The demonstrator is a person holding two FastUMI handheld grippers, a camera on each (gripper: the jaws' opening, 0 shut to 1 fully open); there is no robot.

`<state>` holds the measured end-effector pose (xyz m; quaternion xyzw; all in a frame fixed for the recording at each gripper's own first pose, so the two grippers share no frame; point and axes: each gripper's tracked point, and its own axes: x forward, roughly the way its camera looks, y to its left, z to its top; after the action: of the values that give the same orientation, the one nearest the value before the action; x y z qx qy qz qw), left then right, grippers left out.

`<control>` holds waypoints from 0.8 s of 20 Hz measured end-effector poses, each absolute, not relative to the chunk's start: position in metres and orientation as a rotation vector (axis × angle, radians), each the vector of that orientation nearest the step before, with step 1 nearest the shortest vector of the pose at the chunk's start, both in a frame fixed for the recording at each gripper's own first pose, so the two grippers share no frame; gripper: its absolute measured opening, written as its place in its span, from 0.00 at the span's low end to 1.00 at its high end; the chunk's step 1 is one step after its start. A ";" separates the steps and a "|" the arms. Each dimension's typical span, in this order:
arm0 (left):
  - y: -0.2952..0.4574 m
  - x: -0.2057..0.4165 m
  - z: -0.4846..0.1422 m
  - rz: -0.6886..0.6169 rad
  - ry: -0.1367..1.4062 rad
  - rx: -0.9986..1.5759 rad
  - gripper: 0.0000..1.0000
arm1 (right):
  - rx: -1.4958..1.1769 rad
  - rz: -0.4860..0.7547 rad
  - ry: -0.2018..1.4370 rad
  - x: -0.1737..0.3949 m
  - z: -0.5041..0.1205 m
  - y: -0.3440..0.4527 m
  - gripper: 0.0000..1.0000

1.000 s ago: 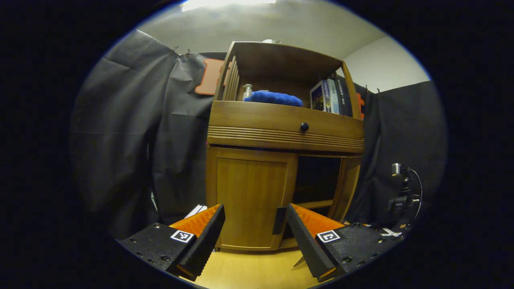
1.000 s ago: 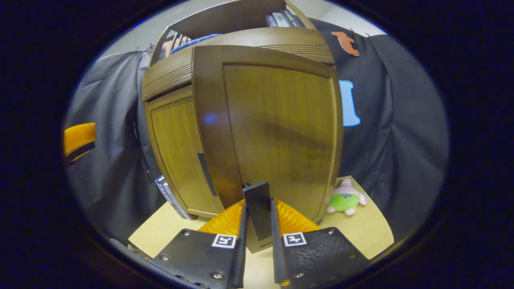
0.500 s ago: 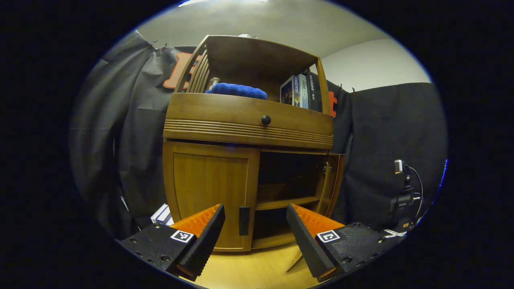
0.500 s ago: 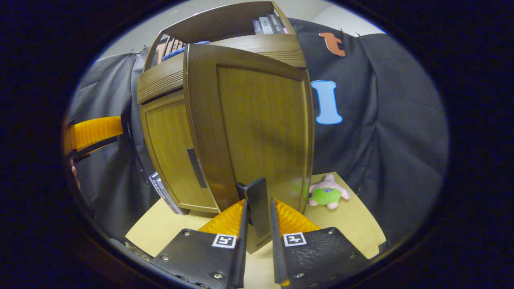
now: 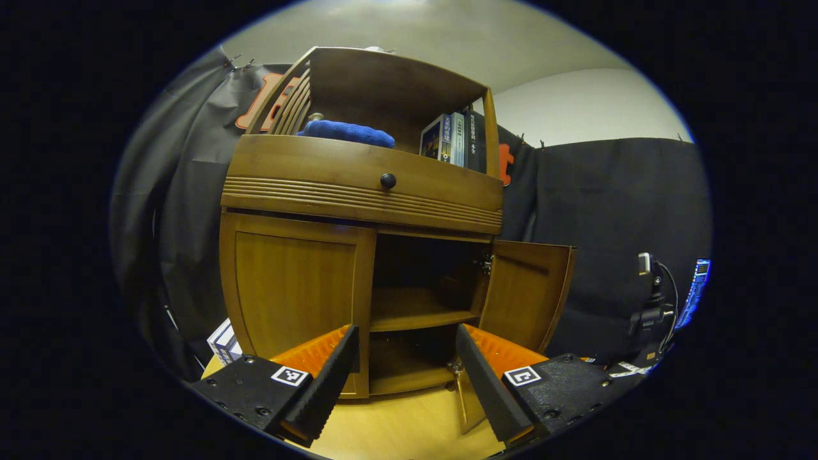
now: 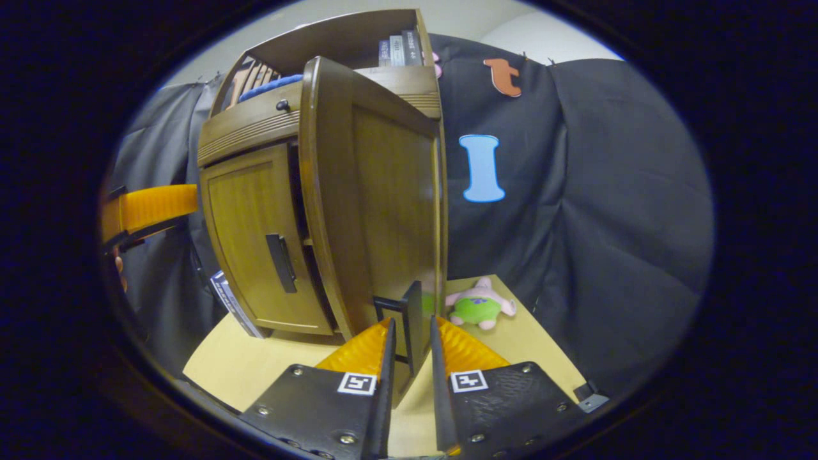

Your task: Open the right door of the double-door shoe cabinet with the right hand, and open the left door with the left hand.

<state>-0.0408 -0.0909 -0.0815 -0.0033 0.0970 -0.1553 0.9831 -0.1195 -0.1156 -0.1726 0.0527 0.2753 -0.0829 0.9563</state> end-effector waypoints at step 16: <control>-0.105 -0.040 -0.099 -0.325 0.239 -0.041 0.96 | 0.107 -0.348 0.548 -0.161 -0.169 -0.194 0.22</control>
<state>-0.0404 -0.1048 -0.0987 -0.0206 0.1187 -0.1613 0.9795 -0.1609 -0.1944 -0.1688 0.0525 0.2693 -0.1709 0.9463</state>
